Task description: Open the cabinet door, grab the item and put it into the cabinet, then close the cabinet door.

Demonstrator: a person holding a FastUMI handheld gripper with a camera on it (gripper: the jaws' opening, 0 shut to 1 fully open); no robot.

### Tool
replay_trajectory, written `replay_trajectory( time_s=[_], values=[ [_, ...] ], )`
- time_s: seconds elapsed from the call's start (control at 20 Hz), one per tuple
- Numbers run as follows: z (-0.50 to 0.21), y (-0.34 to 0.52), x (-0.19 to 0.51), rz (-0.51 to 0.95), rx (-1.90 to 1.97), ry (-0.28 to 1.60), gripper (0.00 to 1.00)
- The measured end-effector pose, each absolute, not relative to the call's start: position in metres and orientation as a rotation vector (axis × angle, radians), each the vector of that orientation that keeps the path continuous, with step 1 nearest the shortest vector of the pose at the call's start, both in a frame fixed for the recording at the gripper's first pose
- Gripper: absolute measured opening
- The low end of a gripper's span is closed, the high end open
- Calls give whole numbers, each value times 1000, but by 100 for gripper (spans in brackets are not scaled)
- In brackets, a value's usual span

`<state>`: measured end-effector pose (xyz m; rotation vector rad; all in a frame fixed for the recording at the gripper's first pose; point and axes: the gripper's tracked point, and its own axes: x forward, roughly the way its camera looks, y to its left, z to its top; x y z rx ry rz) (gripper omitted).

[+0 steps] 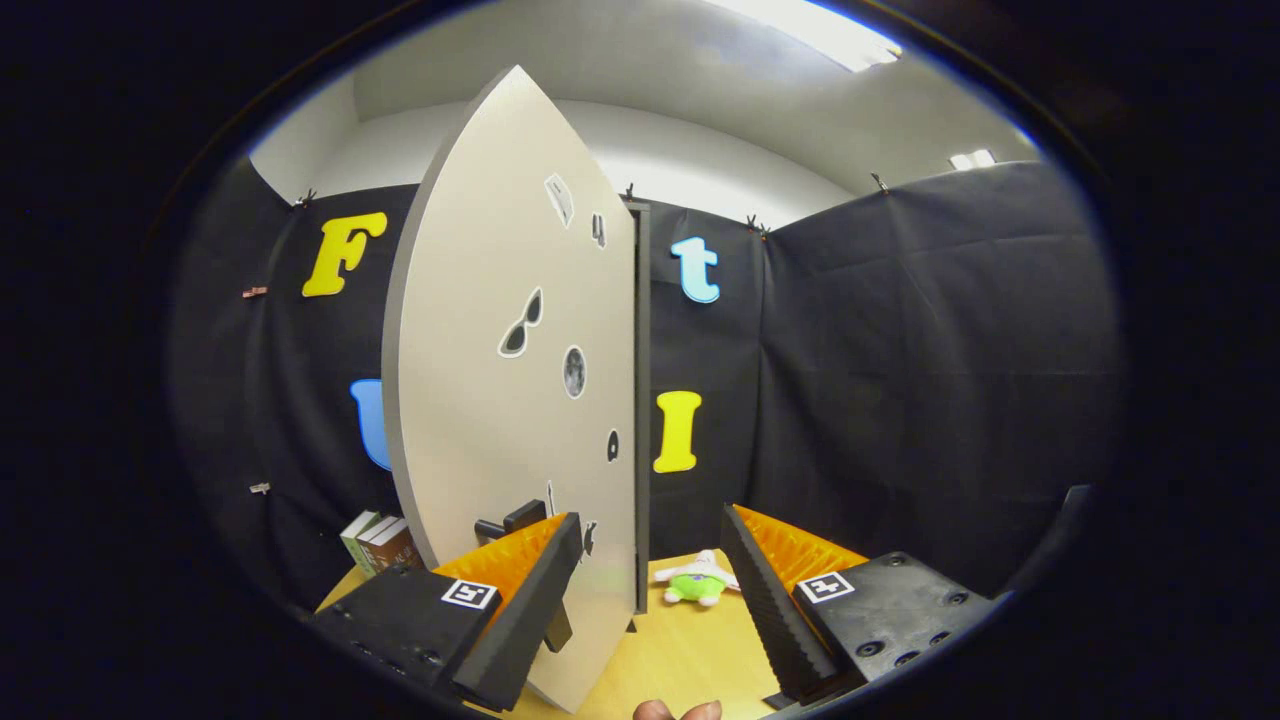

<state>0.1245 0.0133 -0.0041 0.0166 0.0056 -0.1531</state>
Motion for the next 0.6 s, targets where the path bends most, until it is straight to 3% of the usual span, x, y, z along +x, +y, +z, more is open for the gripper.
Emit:
replay_trajectory(
  time_s=[0.6],
  values=[
    [-39, 131, 191, 40, 88, 91, 96]
  ],
)
